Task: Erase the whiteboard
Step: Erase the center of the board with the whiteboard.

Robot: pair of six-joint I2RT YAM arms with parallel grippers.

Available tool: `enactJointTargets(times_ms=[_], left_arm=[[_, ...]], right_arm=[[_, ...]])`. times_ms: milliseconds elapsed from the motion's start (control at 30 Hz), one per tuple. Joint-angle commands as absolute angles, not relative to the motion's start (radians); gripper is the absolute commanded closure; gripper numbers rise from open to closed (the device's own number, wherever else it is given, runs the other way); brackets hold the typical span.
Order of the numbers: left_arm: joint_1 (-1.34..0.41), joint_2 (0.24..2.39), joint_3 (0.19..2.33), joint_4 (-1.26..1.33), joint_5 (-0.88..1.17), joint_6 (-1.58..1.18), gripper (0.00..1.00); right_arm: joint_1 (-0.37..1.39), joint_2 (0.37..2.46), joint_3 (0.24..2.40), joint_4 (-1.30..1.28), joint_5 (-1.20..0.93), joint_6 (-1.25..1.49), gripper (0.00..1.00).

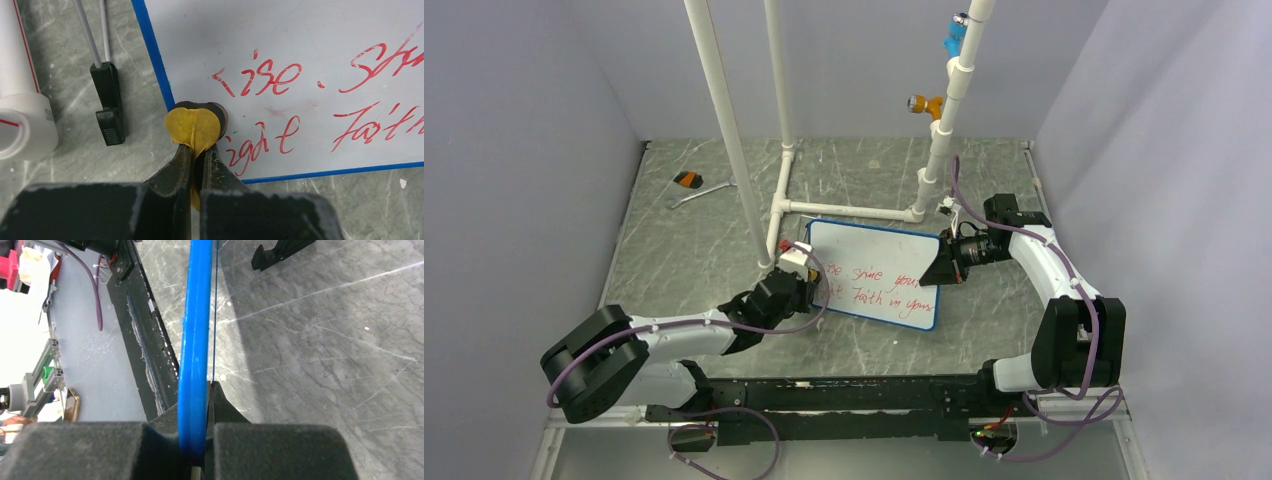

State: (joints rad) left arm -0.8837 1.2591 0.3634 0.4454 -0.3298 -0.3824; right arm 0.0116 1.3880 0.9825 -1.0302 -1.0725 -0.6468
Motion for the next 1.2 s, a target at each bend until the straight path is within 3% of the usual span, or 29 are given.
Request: enactJointTargets(times_ms=[0,300,767,1167], left_arm=[[-0.868,1.240,0.479,0.375,-0.336,-0.305,1.00],[-0.848,1.245,0.546,0.353,-0.311,-0.269,1.00],[-0.867,1.332,0.353,0.423,-0.190,-0.431,1.00],[-0.830,1.259,0.561,0.330,-0.212,-0.298,1.00]], right_arm=[[0.025,1.374,1.012,-1.049,-1.108,-0.718,1.00],[0.026,1.371,1.012,-1.053,-1.109,-0.722,1.00],[0.025,1.375,1.012,-1.052,-1.110,-0.722,1.00],[0.025,1.373,1.012,-1.053,-1.111,-0.723,1.00]])
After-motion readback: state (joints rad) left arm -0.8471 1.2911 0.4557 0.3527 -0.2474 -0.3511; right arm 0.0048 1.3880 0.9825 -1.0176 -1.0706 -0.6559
